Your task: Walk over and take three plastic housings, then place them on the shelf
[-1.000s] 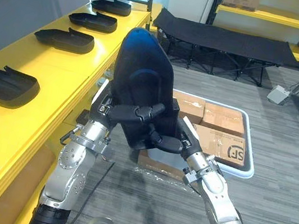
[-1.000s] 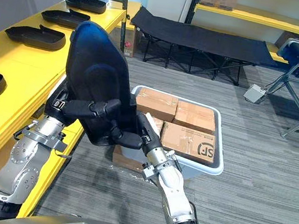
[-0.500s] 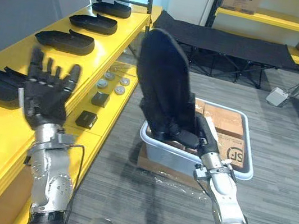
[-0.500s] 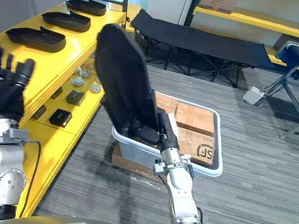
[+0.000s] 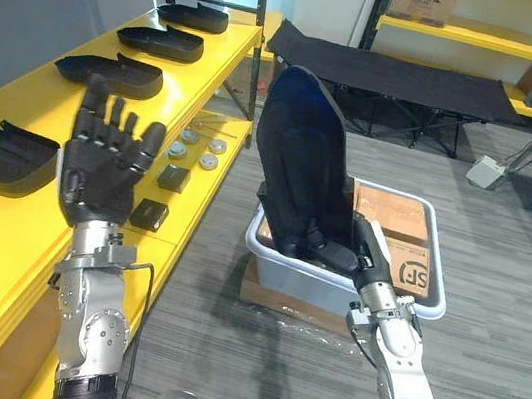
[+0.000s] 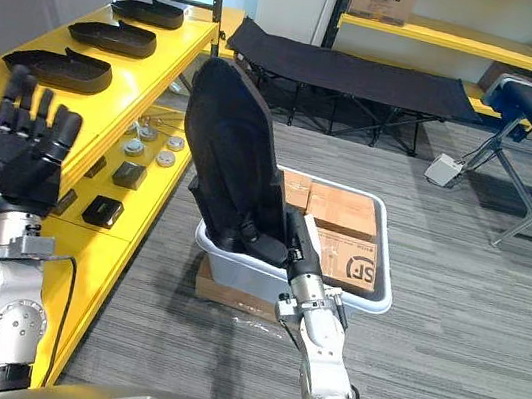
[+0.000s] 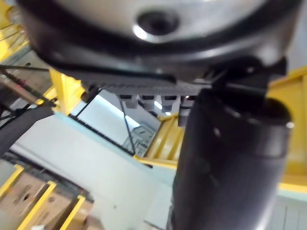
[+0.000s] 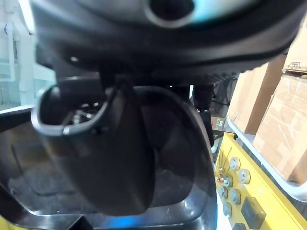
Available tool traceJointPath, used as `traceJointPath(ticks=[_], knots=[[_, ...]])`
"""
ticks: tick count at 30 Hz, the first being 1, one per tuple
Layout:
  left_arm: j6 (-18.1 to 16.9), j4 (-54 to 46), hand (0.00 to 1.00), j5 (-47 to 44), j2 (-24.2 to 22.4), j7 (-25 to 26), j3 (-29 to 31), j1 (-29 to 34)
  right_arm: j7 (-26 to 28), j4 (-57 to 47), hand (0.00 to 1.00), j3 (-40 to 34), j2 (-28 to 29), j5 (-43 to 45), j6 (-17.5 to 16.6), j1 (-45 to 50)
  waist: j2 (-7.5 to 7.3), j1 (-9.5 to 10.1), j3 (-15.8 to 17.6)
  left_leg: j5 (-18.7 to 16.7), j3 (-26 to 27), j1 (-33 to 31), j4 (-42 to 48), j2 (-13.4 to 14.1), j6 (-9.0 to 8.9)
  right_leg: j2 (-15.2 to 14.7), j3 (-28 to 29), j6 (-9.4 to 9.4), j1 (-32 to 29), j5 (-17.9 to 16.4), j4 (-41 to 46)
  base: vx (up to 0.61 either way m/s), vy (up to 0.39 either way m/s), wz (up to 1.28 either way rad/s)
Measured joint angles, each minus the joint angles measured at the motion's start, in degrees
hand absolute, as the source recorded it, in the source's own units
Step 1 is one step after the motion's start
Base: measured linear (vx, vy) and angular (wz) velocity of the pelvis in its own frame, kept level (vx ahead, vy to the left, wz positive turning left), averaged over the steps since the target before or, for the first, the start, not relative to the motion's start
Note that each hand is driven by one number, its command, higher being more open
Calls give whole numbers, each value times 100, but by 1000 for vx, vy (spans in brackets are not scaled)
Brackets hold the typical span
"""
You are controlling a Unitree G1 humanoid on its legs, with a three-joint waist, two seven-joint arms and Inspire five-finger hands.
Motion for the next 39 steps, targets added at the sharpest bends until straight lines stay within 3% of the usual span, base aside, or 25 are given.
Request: traceJointPath(ticks=[5, 14, 18, 30, 35, 39], knots=[[373, 21, 100, 260, 169, -380, -347, 1, 146, -1, 0, 9, -18, 103, -140, -7, 9, -2, 2, 0, -9, 1, -19, 3, 0, 4, -18, -2, -1, -14, 0, 0, 0, 0], [436, 296, 100, 992, 349, -447, -490, 17, 197, -39, 0, 242, -70, 334, -144, -178, 14, 18, -1, 0, -39, 13, -25, 3, 1, 9, -42, -3, 22, -18, 0, 0, 0, 0], [670, 442, 100, 1344, 490, -443, -673, 41, 172, -191, 0, 453, -76, 338, -140, -179, 13, 22, -1, 0, -61, 13, -23, 2, 1, 10, -62, -12, 35, -26, 0, 0, 0, 1], [674, 444, 100, 1155, 621, -567, -1017, 46, -20, -286, 0, 755, -285, 575, -114, -202, 14, 26, -2, 0, -70, 13, -21, 5, 2, 18, -66, -14, 39, -32, 0, 0, 0, 0], [825, 660, 100, 1062, 766, -769, -1518, 82, -66, -432, 0, 1129, -233, 682, -114, -553, 35, 15, -3, 0, -71, 13, -16, 7, 2, 19, -65, -14, 39, -32, 0, 0, 0, 0], [773, 662, 100, 416, 734, -804, -1598, 146, -174, -528, 0, 1138, -90, 661, -115, -663, 37, 28, -2, -1, -75, 12, -16, 6, 2, 20, -68, 1, 42, -23, 0, 0, 0, 0]])
